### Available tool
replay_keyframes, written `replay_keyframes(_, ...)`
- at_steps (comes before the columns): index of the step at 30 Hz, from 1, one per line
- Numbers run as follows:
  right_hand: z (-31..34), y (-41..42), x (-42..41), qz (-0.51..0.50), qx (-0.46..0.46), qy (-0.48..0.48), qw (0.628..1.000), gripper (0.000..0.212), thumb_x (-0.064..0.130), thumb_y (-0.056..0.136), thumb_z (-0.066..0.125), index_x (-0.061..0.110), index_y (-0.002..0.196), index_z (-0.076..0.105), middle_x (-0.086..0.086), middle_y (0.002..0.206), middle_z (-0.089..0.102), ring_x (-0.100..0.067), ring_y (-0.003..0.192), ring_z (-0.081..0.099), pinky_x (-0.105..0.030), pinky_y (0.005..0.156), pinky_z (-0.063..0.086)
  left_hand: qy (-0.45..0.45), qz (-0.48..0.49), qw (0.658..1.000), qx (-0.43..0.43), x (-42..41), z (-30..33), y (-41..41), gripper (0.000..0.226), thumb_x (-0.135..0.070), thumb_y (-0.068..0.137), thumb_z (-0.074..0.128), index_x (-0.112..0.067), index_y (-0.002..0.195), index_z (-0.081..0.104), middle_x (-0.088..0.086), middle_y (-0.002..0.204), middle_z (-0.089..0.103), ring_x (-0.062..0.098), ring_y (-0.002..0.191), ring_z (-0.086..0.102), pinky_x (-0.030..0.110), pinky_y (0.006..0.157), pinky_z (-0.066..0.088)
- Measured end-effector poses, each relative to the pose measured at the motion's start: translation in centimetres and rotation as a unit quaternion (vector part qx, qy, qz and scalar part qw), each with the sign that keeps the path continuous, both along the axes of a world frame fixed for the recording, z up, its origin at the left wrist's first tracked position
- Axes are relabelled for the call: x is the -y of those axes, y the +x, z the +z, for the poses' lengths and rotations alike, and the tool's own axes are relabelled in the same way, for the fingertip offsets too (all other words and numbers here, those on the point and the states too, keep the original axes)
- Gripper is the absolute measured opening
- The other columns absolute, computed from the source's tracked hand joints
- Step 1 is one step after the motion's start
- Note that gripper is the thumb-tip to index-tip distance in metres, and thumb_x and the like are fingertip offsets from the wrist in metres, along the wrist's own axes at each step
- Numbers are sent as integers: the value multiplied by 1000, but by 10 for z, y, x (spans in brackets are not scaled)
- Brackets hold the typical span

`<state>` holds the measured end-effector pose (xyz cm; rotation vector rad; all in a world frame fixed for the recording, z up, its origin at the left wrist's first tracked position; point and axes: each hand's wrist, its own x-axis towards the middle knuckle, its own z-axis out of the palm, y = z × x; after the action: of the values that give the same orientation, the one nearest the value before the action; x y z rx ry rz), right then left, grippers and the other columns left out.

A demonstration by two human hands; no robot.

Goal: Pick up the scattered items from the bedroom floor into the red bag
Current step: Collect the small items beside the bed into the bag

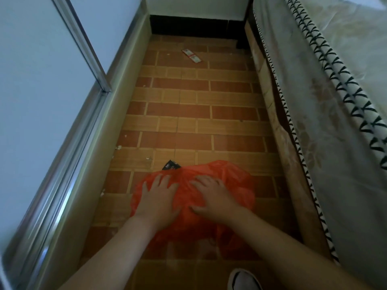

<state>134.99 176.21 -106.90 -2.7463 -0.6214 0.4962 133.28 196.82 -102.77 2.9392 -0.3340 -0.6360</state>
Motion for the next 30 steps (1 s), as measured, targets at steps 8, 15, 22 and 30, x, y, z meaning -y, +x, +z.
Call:
replay_keyframes(8,-40,-29,-8,82,-89,-75,990,64,29,89,64,15,147,44,-8,142,53,-29,135,47,-47,116,31,57,-130,985,-101,3,-33,-12,118,-65,82,71,-27,163,-7,3,172,1,28,158,-6,63,123,10)
replay_keyframes(15,-38,-25,-5,74,-58,71,993,22,22,88,61,18,108,70,-6,101,71,-28,93,66,-42,81,55,77,-153,973,-155,13,-59,-25,122,-65,73,79,-23,162,6,3,169,10,32,157,4,60,115,31)
replay_keyframes(22,-14,67,-10,46,26,-64,997,78,44,88,74,24,154,39,-2,157,39,-24,144,36,-48,120,29,45,-160,971,-171,58,-67,-53,114,-66,78,72,-14,161,13,11,162,26,36,150,21,71,117,15)
replay_keyframes(30,-44,74,-20,87,-102,-141,981,47,27,89,75,20,132,59,-7,128,66,-30,118,64,-37,88,52,85,-215,962,-147,56,-65,-67,55,-21,104,47,-8,154,30,18,152,37,38,139,36,58,113,32)
